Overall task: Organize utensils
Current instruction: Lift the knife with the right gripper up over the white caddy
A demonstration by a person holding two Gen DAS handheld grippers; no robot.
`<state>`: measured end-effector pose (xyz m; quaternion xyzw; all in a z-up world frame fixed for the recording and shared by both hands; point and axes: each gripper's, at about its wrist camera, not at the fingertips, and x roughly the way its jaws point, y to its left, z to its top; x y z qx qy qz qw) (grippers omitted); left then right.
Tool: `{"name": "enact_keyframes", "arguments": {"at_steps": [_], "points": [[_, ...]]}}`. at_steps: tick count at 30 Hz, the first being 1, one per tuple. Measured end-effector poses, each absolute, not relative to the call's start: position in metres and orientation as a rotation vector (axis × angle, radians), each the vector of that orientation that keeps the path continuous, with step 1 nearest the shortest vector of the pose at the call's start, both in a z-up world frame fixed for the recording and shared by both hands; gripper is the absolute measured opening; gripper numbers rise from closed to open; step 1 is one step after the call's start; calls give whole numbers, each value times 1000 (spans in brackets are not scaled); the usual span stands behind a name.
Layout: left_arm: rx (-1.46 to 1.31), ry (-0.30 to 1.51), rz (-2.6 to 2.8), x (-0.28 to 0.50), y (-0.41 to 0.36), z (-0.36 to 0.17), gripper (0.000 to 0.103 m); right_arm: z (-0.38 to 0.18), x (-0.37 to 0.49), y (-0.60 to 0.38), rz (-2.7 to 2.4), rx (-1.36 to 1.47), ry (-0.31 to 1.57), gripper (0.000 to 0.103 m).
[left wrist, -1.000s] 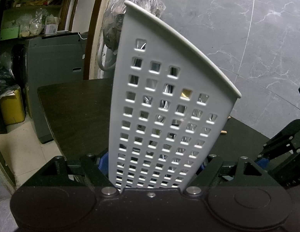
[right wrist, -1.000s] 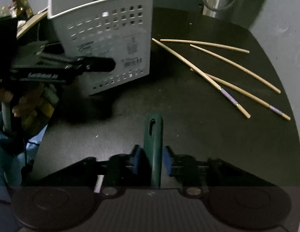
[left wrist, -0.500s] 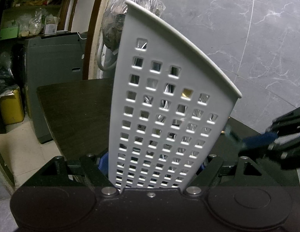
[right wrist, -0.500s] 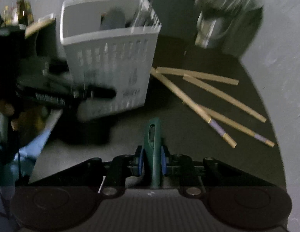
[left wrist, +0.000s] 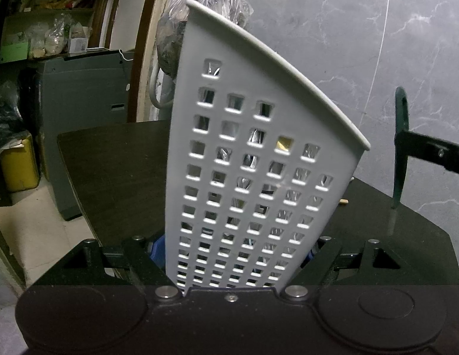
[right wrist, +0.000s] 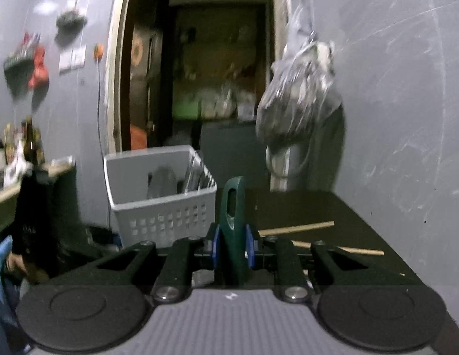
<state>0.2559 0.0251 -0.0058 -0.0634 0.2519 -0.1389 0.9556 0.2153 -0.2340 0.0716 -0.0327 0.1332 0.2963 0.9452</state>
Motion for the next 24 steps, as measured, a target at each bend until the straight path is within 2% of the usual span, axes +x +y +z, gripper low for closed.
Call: {"name": "enact_keyframes", "arguments": {"at_steps": [6, 8, 10, 24], "points": [[-128, 512, -282, 256, 25, -6, 81, 67, 213, -238, 584, -16, 189, 20], [-128, 513, -282, 256, 25, -6, 81, 64, 209, -242, 580, -1, 170, 15], [-127, 514, -281, 256, 25, -6, 80, 63, 205, -245, 572, 13, 158, 14], [-132, 517, -282, 256, 27, -7, 80, 64, 190, -249, 607, 2, 154, 13]]}}
